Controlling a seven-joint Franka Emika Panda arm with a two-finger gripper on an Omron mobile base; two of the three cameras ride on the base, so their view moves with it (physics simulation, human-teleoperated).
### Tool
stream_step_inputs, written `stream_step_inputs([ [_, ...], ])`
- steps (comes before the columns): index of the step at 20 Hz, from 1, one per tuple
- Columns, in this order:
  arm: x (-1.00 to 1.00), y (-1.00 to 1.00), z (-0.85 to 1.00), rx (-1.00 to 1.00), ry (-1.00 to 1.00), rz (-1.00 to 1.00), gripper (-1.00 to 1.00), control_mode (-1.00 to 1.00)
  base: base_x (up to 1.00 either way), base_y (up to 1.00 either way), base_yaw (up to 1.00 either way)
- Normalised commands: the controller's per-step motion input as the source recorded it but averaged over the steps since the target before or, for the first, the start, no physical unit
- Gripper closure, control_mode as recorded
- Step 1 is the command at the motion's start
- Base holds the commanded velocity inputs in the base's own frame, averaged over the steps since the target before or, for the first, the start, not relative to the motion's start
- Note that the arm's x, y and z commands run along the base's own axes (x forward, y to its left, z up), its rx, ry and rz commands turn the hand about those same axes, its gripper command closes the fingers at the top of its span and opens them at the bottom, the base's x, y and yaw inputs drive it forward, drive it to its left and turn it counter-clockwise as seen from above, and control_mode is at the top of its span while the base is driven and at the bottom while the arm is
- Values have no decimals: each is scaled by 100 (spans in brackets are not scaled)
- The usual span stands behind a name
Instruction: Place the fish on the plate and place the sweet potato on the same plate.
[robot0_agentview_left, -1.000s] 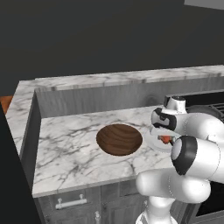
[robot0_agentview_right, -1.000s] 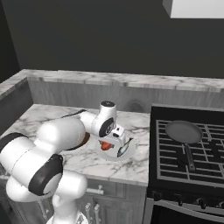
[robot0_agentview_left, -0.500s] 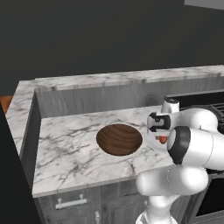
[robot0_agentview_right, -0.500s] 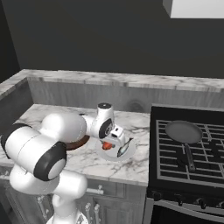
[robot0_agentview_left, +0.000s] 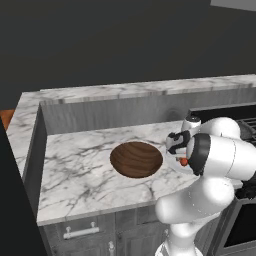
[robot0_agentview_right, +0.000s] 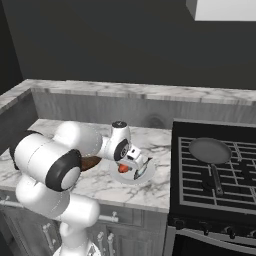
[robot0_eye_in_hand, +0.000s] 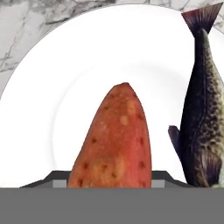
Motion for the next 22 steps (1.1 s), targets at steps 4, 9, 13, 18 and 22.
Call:
stream_step_inputs([
  [4, 15, -4, -10, 0, 0, -1, 100, -100, 0, 0, 0],
  [9, 5, -3, -13, 0, 0, -2, 100, -100, 0, 0, 0],
  [13, 6, -3, -16, 0, 0, -1, 100, -100, 0, 0, 0],
  [18, 4, -1, -13, 0, 0, -1, -100, -100, 0, 0, 0],
  [22, 0, -4, -1, 0, 0, 0, -100, -100, 0, 0, 0],
])
